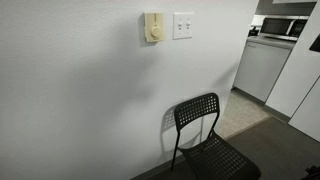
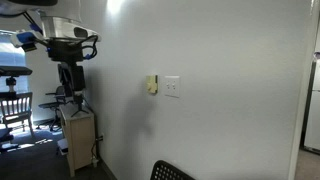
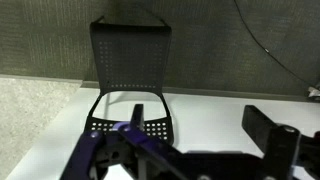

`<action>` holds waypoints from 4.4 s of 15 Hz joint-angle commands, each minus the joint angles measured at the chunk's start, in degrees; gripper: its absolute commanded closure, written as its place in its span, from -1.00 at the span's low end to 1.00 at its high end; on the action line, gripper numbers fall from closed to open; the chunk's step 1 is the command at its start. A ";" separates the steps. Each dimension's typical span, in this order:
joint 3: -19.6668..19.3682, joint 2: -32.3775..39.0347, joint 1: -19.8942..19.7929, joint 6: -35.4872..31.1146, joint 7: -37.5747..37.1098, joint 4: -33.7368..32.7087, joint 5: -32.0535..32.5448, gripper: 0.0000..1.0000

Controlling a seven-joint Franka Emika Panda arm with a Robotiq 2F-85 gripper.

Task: Flip the switch on the left

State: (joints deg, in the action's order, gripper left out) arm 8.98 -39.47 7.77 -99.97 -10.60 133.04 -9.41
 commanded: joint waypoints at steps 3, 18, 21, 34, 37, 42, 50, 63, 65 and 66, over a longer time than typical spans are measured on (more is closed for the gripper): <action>0.33 0.00 -0.50 0.15 0.25 -0.12 -0.23 -1.00; 2.35 16.60 2.44 -4.64 15.60 -12.89 11.45 -1.00; 2.36 18.70 2.44 -4.63 16.18 -14.51 11.61 -1.00; 2.71 25.62 1.41 -21.86 18.33 -15.52 32.86 -1.00; 2.61 26.71 1.45 -22.00 19.21 -16.40 32.87 -1.00; 2.05 30.12 1.90 -30.96 25.96 -17.91 35.05 -1.00; 2.67 46.05 3.26 -39.84 47.57 -33.84 35.69 -1.00; 1.20 54.83 3.82 -37.48 56.72 -42.57 41.76 -1.00; 0.87 55.53 3.62 -37.84 55.75 -42.96 41.90 -1.00; 0.74 55.87 3.43 -38.13 55.39 -43.00 41.69 -1.00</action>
State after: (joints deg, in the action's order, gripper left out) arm 10.62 15.23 11.49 -136.89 45.26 90.47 33.14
